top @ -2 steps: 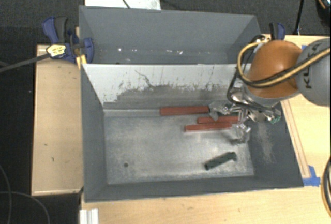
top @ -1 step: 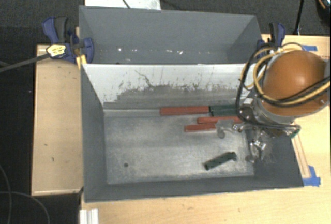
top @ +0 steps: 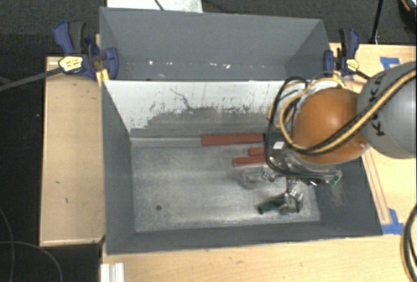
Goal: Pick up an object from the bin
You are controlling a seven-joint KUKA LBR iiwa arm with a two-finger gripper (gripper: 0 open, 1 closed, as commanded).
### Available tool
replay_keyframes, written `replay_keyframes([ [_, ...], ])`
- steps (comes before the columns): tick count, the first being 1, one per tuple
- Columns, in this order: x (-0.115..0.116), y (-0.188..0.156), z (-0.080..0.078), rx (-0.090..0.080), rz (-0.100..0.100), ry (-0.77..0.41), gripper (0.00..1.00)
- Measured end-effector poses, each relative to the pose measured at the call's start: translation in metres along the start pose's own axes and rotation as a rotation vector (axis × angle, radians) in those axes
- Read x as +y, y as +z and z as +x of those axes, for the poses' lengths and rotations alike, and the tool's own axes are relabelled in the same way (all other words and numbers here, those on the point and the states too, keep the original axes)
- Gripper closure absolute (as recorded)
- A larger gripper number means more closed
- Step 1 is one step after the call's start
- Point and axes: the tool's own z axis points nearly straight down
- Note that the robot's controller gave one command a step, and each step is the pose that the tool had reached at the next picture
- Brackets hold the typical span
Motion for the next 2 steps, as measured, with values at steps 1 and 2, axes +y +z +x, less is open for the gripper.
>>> replay_keyframes([
  [1, -0.003, -0.004, 0.001, -0.003, 0.007, 0.003, 1.0],
  [2, -0.004, -0.137, -0.021, -0.008, 0.014, 0.073, 1.0],
])
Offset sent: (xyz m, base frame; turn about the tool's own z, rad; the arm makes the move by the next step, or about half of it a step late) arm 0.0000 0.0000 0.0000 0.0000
